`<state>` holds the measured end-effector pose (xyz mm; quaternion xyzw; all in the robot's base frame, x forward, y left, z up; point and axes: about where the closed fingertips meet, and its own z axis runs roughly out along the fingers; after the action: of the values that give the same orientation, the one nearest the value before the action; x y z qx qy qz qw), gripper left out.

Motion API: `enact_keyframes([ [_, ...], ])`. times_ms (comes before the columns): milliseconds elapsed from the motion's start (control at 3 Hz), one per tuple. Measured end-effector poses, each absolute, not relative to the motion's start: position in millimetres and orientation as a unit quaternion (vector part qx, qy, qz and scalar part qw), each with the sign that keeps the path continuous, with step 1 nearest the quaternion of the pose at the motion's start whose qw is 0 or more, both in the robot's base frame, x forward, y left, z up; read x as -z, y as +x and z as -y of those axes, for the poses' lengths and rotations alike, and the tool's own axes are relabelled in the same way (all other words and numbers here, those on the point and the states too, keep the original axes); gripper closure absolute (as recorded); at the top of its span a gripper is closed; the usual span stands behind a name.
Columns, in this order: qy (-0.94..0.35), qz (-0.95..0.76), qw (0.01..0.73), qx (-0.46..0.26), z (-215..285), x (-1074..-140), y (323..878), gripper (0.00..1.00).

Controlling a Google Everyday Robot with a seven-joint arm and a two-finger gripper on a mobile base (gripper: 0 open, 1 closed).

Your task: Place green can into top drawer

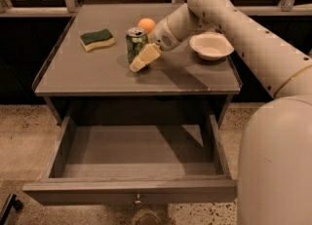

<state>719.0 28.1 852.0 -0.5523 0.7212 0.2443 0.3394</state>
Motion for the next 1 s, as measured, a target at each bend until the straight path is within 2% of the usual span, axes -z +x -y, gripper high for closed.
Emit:
enact_keyframes([
  [1000,-0.554,-0.72,0.34,-0.245,-28.9,-851.7,719.2,0.88],
])
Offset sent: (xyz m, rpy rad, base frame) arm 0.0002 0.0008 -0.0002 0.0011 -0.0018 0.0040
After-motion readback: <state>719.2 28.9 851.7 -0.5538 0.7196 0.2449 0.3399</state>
